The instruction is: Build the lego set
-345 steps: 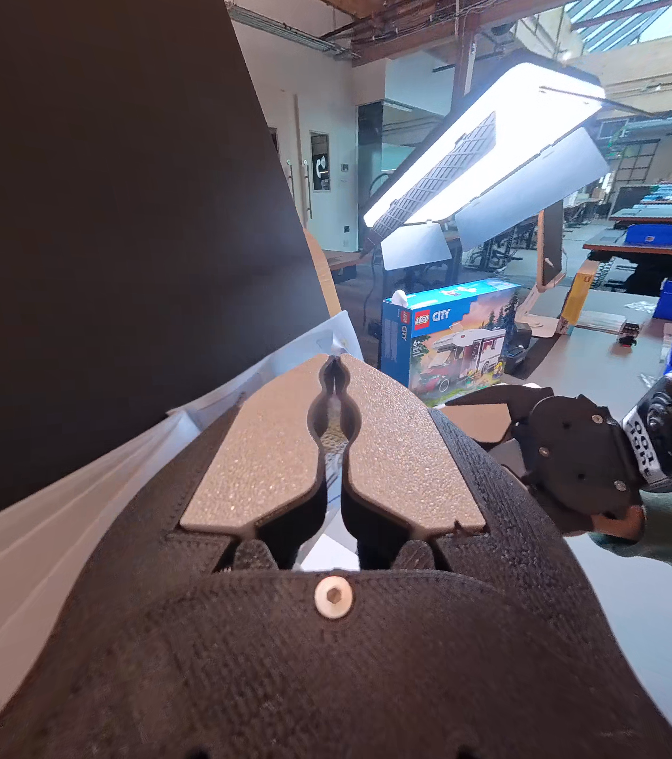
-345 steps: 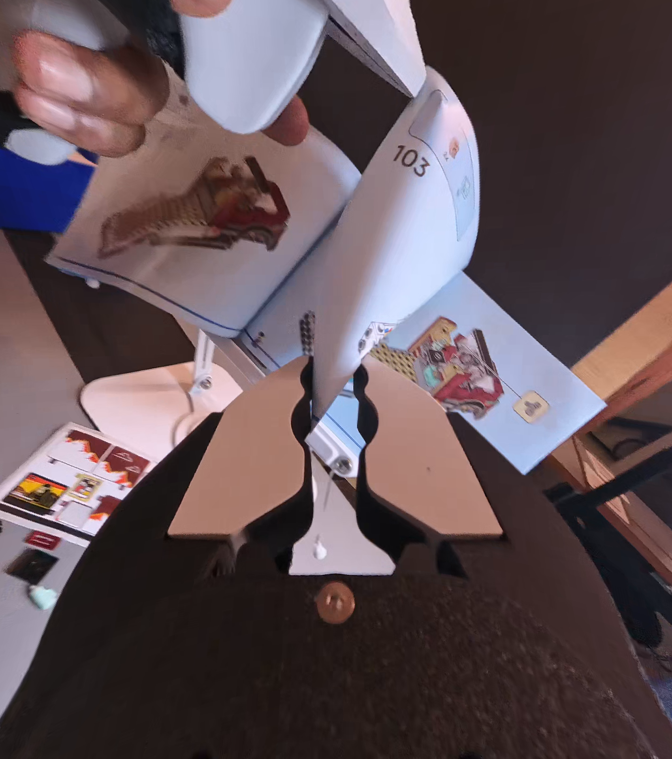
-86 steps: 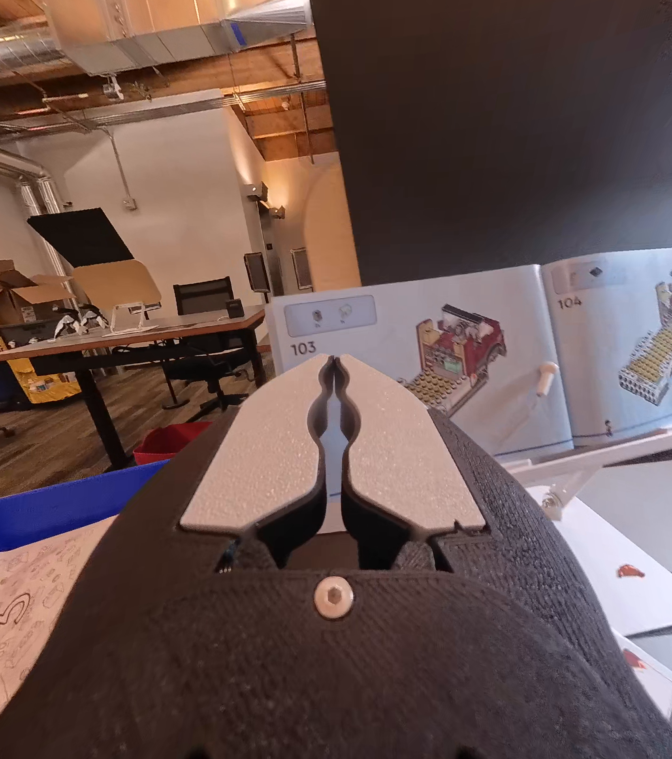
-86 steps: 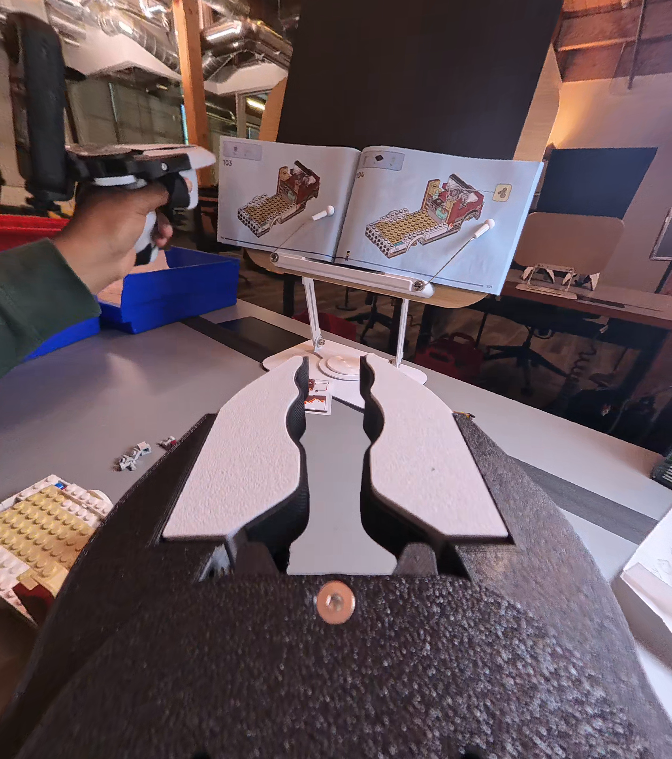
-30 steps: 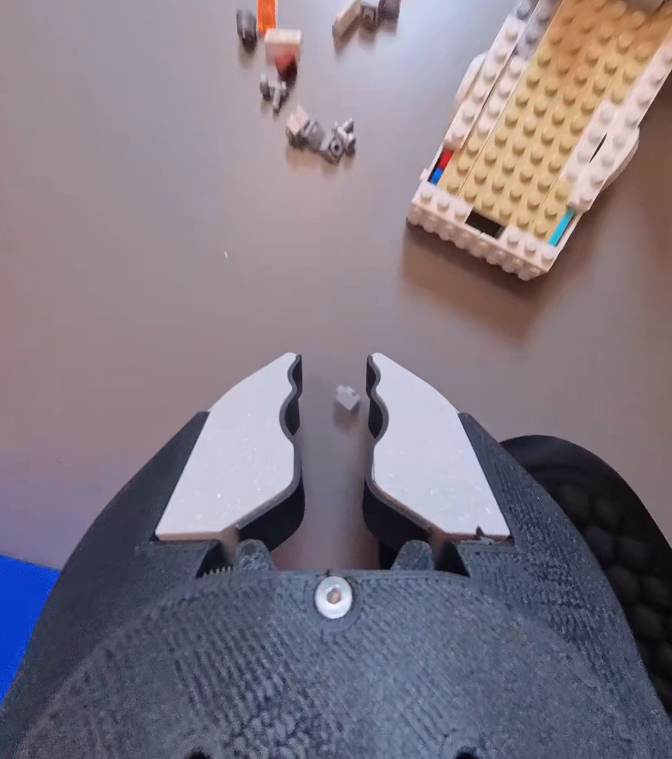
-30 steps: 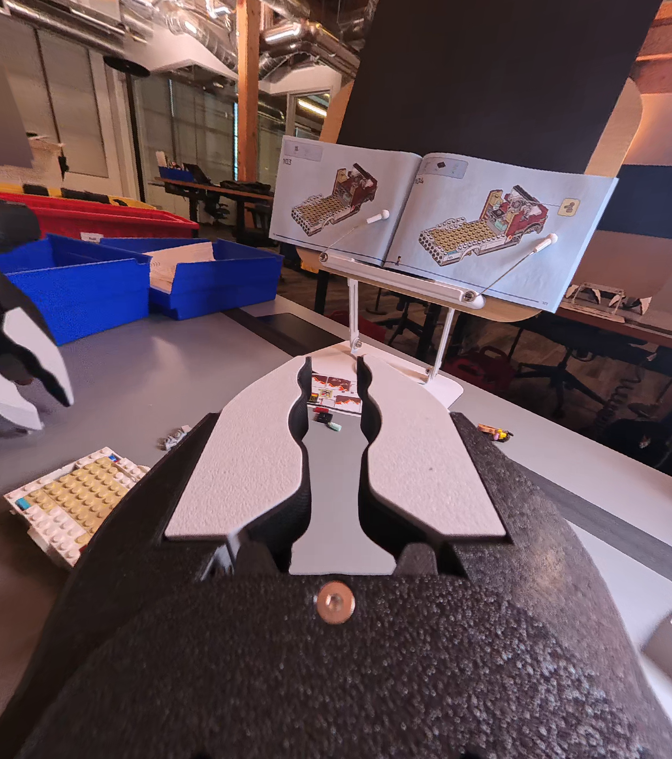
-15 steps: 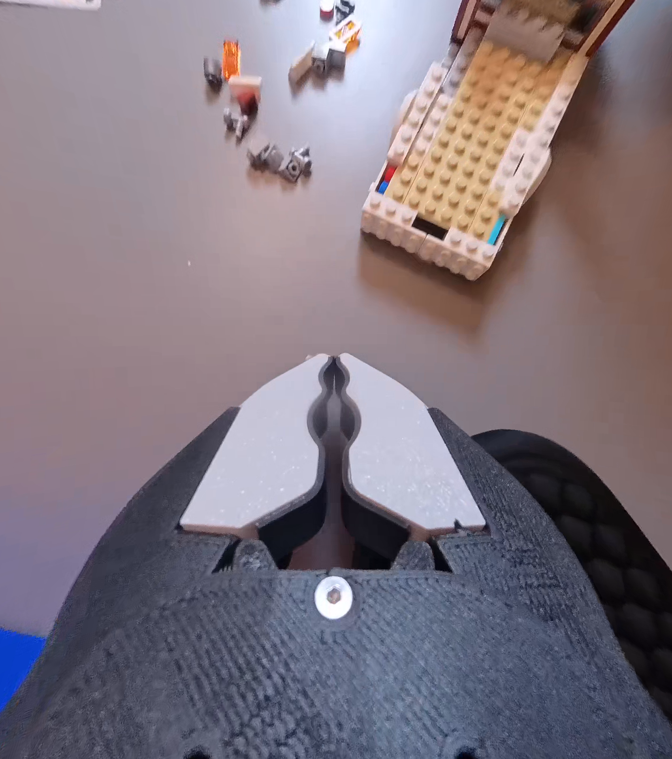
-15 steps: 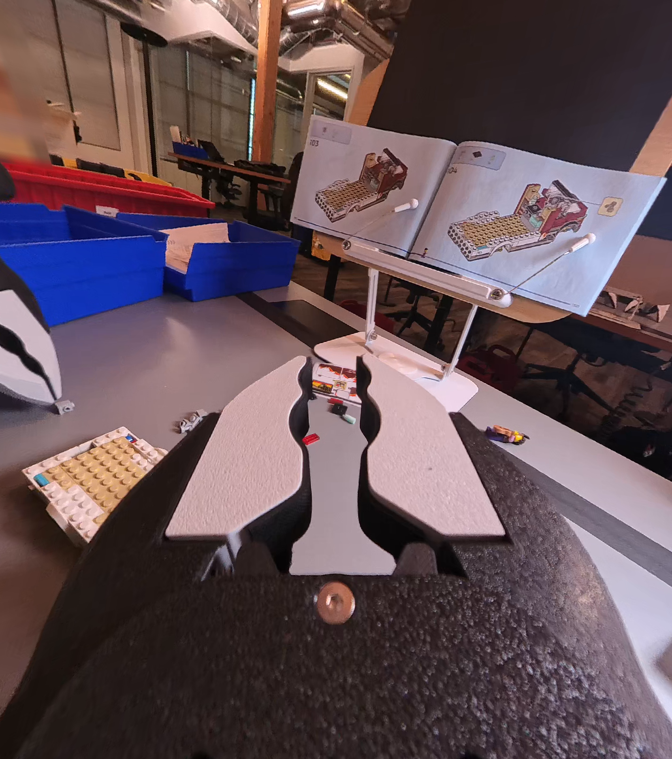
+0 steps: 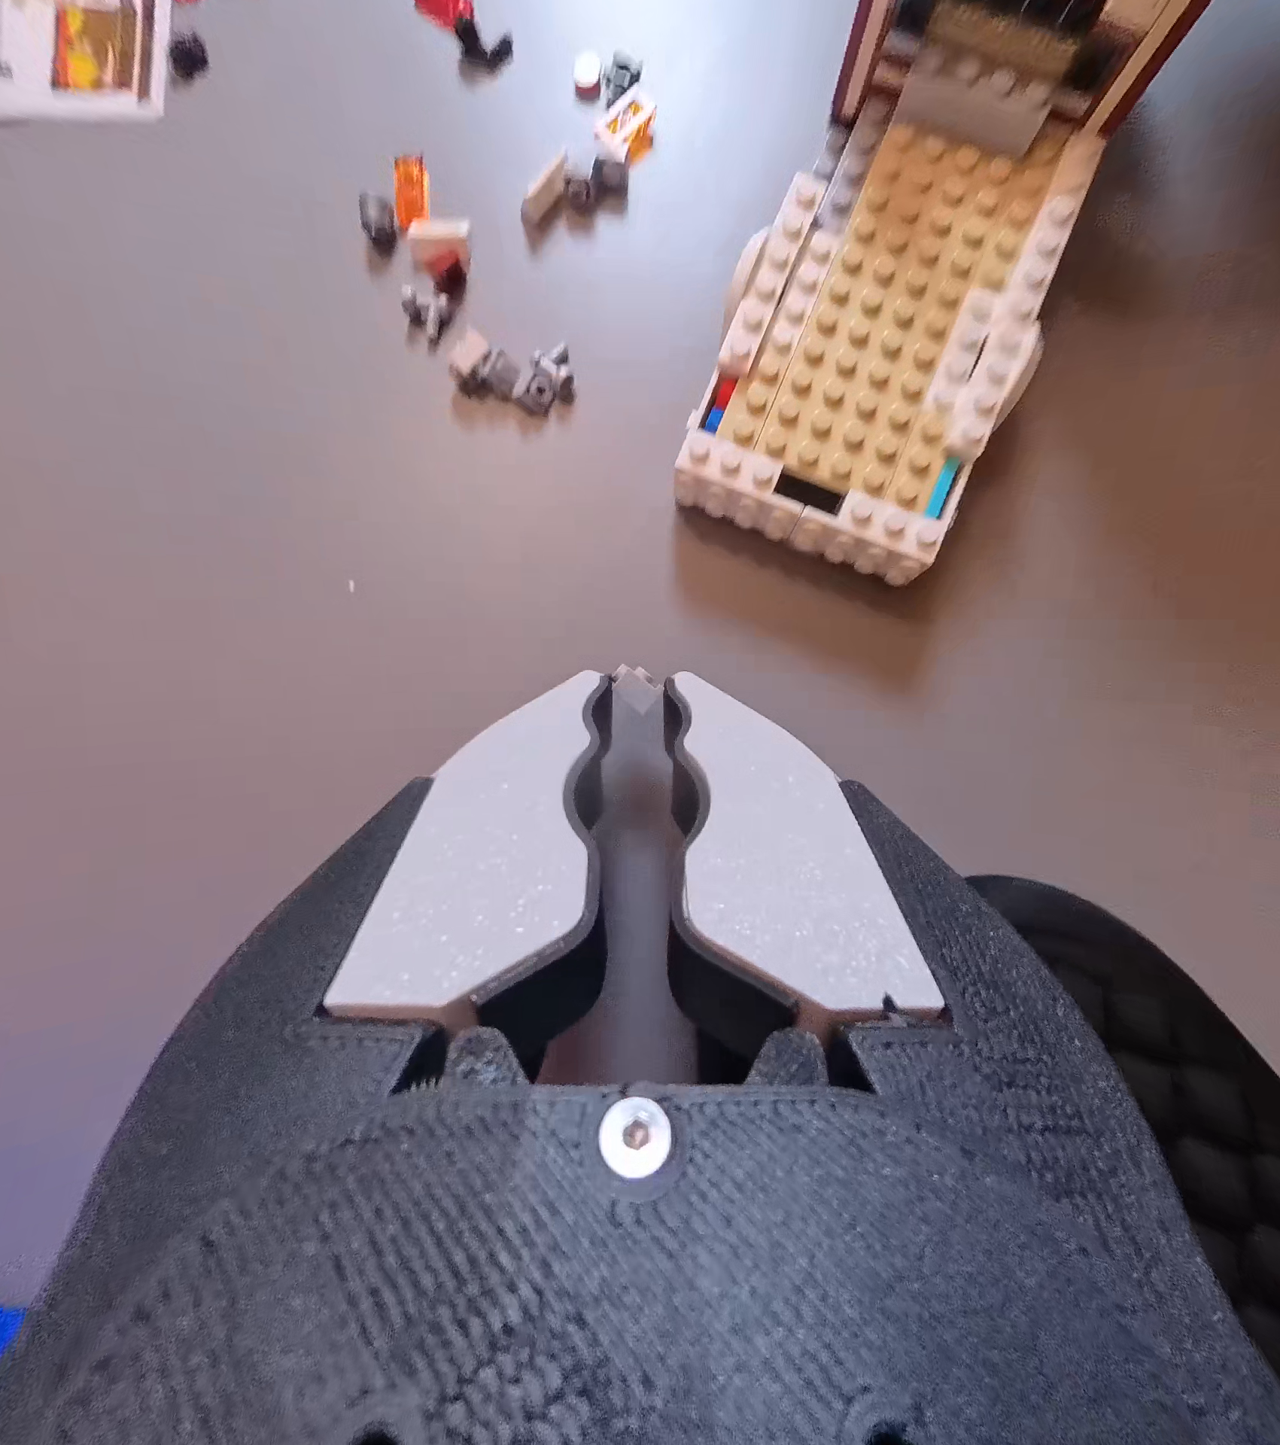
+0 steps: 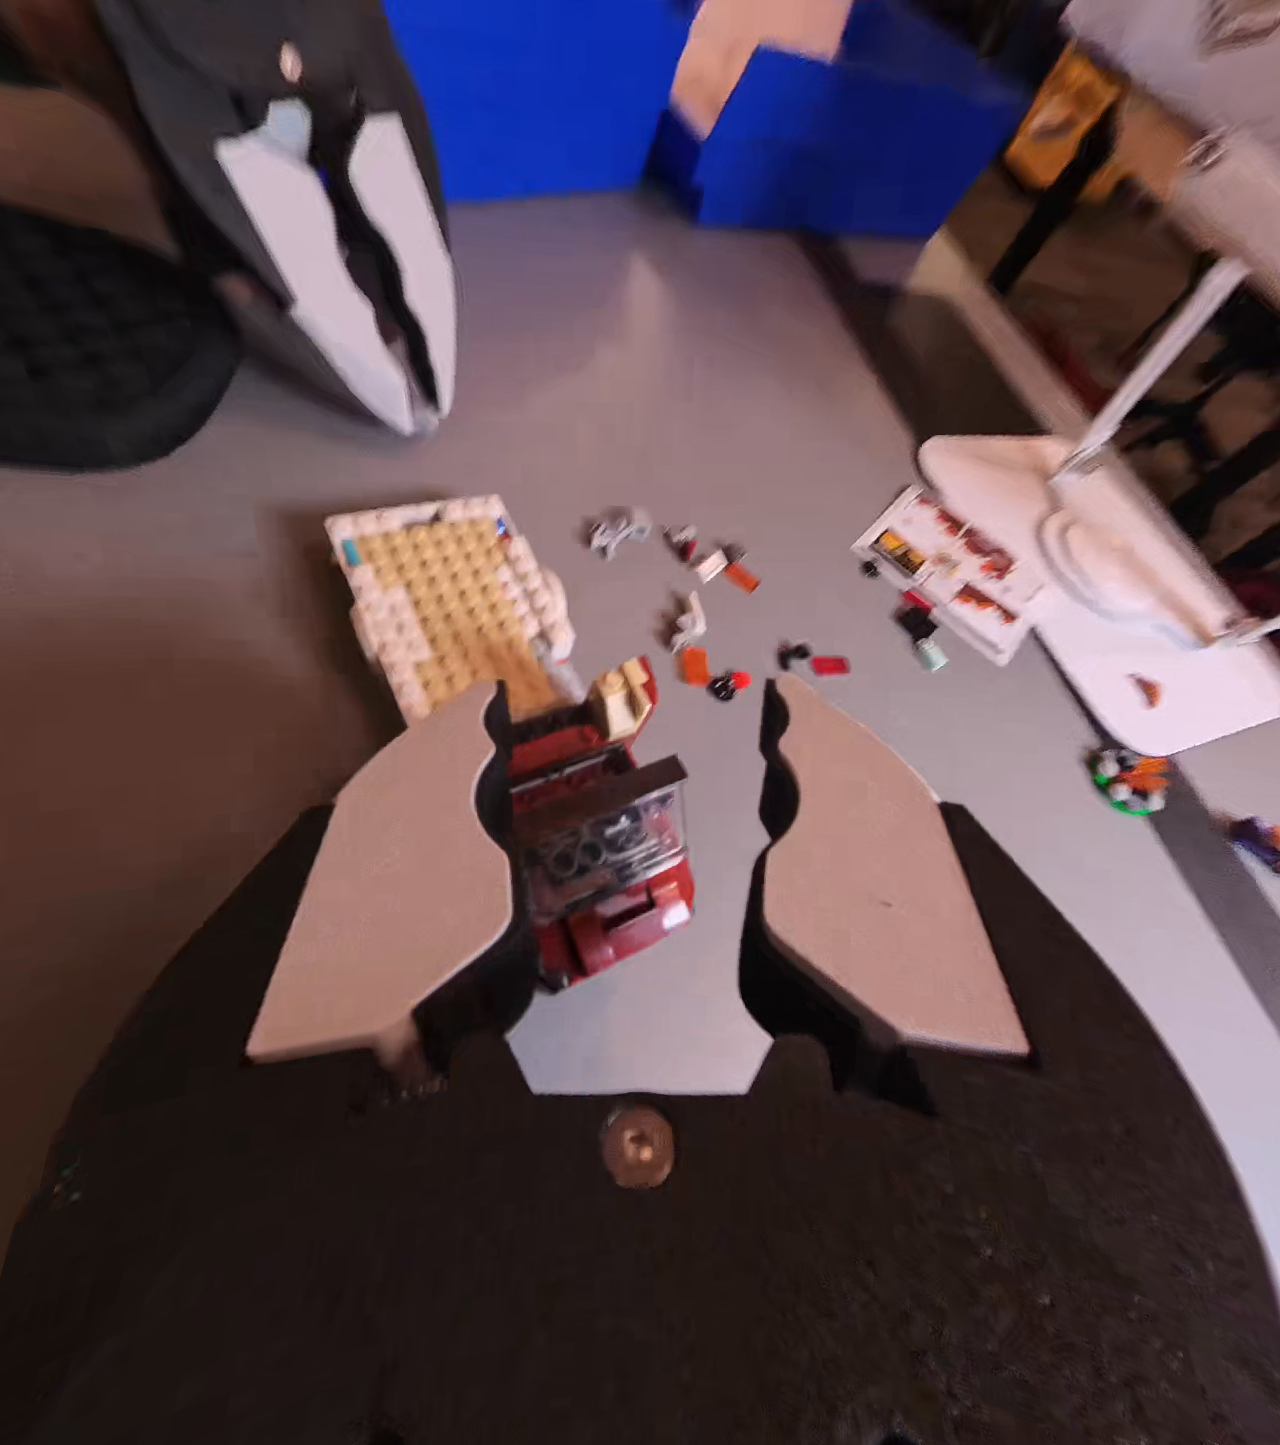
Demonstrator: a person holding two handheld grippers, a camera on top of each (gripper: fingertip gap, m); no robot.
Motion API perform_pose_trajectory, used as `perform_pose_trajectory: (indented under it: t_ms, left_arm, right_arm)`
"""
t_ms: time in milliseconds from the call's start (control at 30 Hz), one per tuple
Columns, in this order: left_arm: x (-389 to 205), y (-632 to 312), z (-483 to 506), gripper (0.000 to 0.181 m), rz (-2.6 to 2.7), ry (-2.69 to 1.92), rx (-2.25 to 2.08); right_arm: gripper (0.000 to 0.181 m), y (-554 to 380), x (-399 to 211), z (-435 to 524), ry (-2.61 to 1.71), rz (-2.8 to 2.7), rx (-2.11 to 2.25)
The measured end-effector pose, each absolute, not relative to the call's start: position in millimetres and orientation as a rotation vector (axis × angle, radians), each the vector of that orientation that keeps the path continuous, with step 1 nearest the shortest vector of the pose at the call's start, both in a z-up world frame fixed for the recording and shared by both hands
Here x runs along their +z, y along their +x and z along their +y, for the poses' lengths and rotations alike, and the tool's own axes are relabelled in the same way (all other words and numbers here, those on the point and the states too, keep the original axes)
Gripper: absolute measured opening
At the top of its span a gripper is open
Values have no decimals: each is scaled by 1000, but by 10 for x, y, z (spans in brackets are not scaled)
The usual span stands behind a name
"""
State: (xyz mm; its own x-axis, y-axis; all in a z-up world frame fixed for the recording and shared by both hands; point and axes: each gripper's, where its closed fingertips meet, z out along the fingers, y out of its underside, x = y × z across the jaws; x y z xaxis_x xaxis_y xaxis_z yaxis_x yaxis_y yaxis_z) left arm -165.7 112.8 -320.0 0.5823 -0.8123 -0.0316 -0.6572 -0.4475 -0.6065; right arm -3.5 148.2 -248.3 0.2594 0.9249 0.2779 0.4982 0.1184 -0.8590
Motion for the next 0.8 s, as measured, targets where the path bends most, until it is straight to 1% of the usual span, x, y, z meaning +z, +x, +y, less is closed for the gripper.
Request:
perform_pose_trajectory:
  t_ms: [33, 100, 167, 200, 267, 300, 333, 400, 633, 800]
  left_arm:
    - [-3145, -1607, 1161, 13, 1171, -2199, -367]
    - [-3028, -1520, 1258, 13, 1165, -2123, -380]
    - [-2919, -1414, 1350, 12, 1166, -2032, -415]
    - [-2891, -1375, 1396, 13, 1161, -1999, -437]
    - [-2858, -1306, 1464, 13, 1135, -1929, -502]
    - [-2859, -1285, 1469, 13, 1113, -1915, -548]
    - [-2863, -1273, 1460, 13, 1096, -1900, -589]
    - [-2865, -1284, 1442, 13, 1067, -1854, -638]
    - [-2858, -1300, 1399, 12, 1005, -1816, -775]
    - [-2771, -1164, 1266, 12, 1040, -1728, -840]
  right_arm:
    - [71, -12, -2596, 1429, -1577, -1458, 544]
    - [79, 43, -2673, 1334, -1648, -1548, 609]
    - [87, 134, -2763, 1310, -1717, -1651, 578]
    - [87, 140, -2771, 1295, -1731, -1678, 592]
    - [87, 124, -2825, 1239, -1773, -1738, 641]
    - [86, 133, -2905, 1266, -1796, -1781, 581]
    - [83, 141, -2985, 1305, -1809, -1824, 508]
    - [68, 105, -3070, 1346, -1829, -1862, 460]
    - [68, 86, -3090, 1676, -1841, -1896, 441]
    - [68, 92, -3092, 1724, -1784, -1978, 468]
